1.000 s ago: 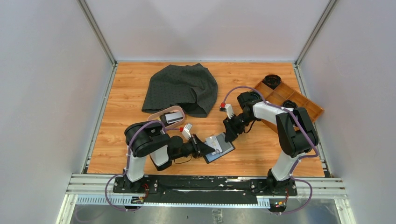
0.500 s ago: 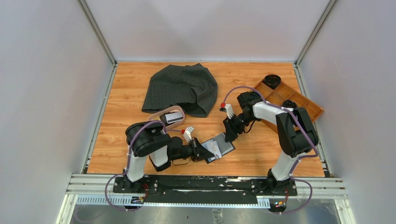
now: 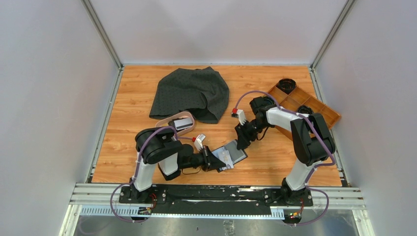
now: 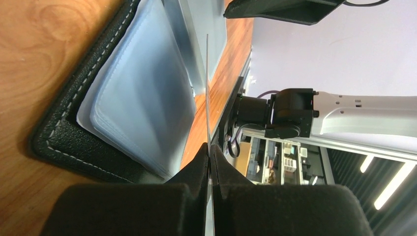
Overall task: Put the credit cards into the card holder
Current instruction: Insert the credit card into the card holder.
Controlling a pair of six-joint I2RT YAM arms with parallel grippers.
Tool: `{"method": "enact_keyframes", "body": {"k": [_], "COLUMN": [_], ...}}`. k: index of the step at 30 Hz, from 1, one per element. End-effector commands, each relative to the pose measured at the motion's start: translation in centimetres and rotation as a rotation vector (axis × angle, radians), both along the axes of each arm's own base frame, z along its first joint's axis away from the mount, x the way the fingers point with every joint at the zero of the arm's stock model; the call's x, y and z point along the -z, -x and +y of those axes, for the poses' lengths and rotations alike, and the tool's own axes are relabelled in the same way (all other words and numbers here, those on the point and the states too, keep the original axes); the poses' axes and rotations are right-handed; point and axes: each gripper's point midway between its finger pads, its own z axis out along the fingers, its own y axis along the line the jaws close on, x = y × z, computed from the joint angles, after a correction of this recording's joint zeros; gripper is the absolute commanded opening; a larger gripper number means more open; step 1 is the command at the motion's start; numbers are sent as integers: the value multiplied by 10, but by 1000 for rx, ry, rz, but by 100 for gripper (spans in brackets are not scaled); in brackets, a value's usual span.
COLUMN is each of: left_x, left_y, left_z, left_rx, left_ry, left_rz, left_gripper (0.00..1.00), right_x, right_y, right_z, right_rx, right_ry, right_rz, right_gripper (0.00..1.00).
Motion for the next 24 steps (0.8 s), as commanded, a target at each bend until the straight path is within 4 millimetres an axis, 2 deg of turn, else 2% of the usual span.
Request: {"method": "enact_keyframes", "body": {"k": [1, 24], "left_x": [4, 9], "left_y": [4, 6], "left_z": [2, -4], "left_rx": [17, 28], "left_ry": [-4, 1], "left_rz": [13, 75], "left_gripper": [0, 0], "right_x": [8, 7], "right_y": [10, 9], "right_z": [-1, -1], "right_rx": [-28, -28], "right_ry": [40, 38], "right_rz": [35, 32], "right_gripper": [48, 48]}}
